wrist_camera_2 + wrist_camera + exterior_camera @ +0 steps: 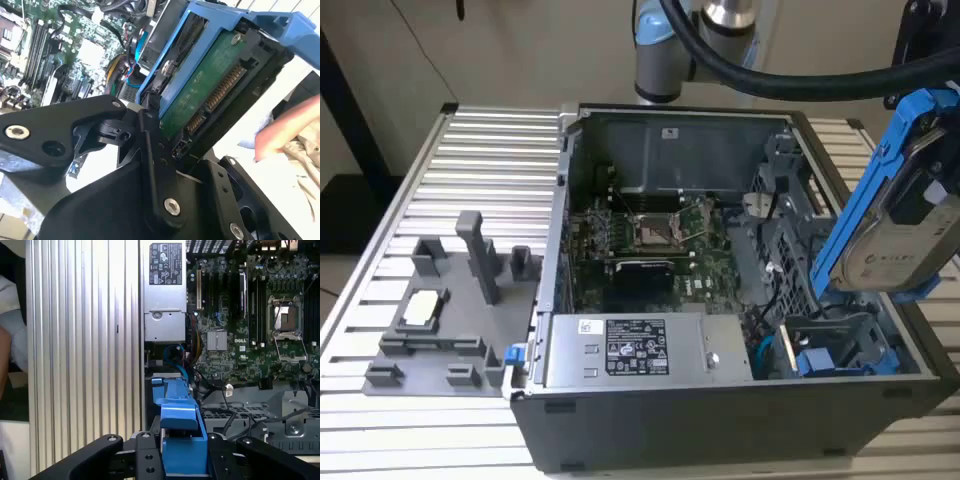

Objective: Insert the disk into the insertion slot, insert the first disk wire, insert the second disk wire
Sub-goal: 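Insert the disk into the insertion slot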

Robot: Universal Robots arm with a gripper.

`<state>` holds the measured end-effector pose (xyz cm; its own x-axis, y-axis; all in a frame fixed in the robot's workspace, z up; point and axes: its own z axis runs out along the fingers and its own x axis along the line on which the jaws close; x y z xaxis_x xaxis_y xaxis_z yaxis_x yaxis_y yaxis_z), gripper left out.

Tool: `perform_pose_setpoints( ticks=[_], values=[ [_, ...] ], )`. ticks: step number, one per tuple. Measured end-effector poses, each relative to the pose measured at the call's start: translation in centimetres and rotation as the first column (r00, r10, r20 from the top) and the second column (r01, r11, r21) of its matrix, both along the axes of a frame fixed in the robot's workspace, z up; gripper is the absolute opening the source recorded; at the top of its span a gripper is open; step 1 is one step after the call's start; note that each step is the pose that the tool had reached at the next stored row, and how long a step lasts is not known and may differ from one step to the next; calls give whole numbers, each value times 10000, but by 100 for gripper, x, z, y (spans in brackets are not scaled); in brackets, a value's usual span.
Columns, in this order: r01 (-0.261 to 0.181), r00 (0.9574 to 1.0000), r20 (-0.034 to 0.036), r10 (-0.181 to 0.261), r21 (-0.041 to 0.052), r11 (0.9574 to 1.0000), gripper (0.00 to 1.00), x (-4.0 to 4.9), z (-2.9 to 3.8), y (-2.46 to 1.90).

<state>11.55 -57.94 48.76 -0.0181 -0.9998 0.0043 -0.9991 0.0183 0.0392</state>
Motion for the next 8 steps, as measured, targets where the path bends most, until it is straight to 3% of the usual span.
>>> perform_pose_setpoints(
  ticks=[8],
  values=[
    [0,10000,0,0,0,10000,33,0,-5,-7]
  ],
)
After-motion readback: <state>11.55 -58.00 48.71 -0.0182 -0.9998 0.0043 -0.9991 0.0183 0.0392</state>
